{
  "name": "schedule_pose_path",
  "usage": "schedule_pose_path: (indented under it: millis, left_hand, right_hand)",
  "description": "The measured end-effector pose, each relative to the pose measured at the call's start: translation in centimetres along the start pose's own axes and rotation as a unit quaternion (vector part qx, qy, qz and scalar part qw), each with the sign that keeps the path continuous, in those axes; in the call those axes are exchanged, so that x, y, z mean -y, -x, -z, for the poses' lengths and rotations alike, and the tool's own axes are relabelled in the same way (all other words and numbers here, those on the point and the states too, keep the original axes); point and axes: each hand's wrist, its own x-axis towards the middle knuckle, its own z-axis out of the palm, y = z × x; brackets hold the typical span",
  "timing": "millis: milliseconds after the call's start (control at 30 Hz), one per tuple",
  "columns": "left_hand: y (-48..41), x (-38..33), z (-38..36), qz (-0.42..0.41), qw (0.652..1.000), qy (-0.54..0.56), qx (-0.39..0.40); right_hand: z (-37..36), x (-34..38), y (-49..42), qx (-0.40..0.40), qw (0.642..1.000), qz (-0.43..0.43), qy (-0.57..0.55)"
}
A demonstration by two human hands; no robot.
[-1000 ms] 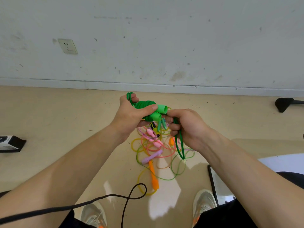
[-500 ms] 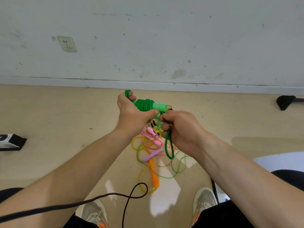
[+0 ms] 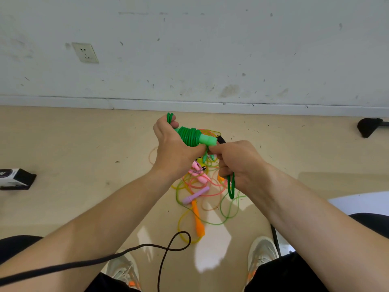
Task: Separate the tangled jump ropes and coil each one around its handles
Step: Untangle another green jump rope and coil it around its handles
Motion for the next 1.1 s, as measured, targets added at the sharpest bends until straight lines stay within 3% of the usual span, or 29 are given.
schedule_pose_path:
  millis: [367, 633, 733, 833, 900, 1000, 1100]
  left_hand:
    - [0.5, -0.2, 0.2, -0.085, 0.990, -0.109, -0.035]
    - [0.7, -0.4, -0.4, -0.109, 0.976, -0.185, -0.041]
    - [0.3, -0.5, 0.1, -0.122, 0.973, -0.194, -0.013]
    - [0.2, 0.2, 0.7, -0.139, 0.958, -0.250, 0.028]
    - [0.1, 1.1, 1.1, -0.148, 0.948, -0.280, 0.041]
    - [0.2, 1.3, 1.4, -0.105, 0.963, -0.235, 0.078]
    - [0.5, 0.8, 1.3, -0.108, 0.971, -0.194, 0.090]
  right_hand:
    - [-0.5, -0.2, 0.0, 0.024, 0.999, 0.026, -0.015]
    - [-0.6, -1.0, 0.7, 0.031, 0.987, 0.115, 0.107]
    - [-0.1, -0.5, 0.4, 0.056, 0.982, 0.105, 0.147]
    - [0.2, 0.1, -0.5, 0.064, 0.993, 0.049, 0.092]
    - [1.1, 1.5, -1.0, 0.048, 0.994, 0.064, 0.068]
    - [2.5, 3.2, -1.3, 0.029, 0.974, 0.132, 0.181]
    - [1.9, 2.4, -1.2, 0.039, 0.937, 0.149, 0.313]
